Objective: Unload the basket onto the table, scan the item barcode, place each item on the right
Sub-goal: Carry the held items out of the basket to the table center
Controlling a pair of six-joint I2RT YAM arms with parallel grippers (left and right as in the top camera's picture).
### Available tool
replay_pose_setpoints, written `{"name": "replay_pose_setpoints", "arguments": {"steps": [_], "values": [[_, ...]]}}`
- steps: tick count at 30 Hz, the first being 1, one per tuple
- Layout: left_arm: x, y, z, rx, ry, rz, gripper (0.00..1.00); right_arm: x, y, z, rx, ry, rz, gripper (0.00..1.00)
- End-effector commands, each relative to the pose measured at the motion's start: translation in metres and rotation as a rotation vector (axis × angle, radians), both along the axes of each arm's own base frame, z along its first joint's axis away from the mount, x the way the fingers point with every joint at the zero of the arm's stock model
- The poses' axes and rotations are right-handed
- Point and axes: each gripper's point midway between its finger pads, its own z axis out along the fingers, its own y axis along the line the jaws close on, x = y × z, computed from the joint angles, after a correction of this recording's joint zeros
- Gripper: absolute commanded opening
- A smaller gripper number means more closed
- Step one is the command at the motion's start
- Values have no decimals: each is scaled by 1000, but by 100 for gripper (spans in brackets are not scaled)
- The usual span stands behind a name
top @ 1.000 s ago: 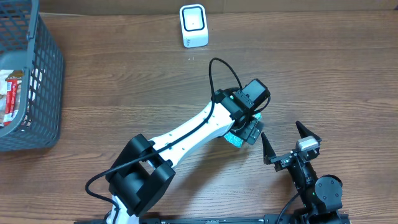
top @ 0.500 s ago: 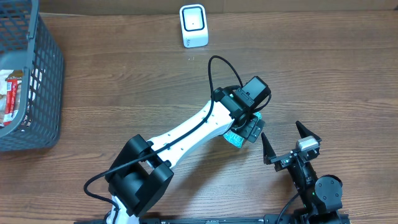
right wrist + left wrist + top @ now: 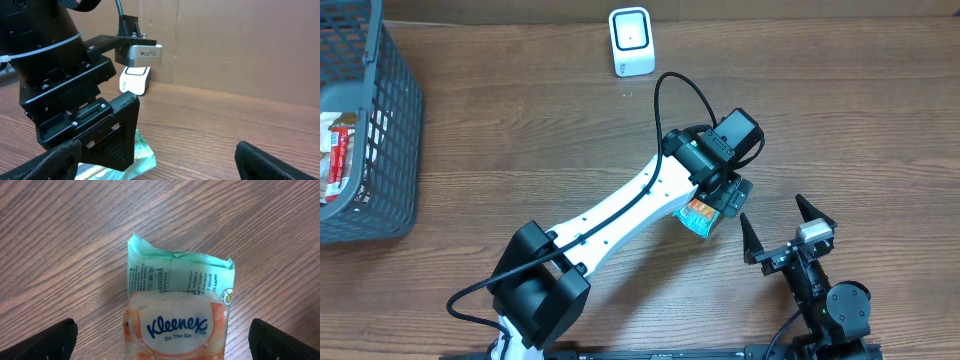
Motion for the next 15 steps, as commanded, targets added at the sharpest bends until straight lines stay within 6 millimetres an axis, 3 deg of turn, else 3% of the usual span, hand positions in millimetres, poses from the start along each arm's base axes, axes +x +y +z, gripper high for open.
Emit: {"name": "replay_pose_setpoints", "arguments": {"steps": [1, 8, 12, 15], "values": [[1, 2, 12, -13, -23, -14, 100, 0, 1, -3, 3, 2, 6, 100], [-7, 9, -12, 15, 13, -16, 98, 0, 1, -3, 3, 2, 6, 100], [-10, 12, -19, 29, 25, -17, 78, 0, 1, -3, 3, 2, 6, 100], [-8, 11, -18, 22, 18, -16, 73, 0, 1, -3, 3, 2, 6, 100]]}}
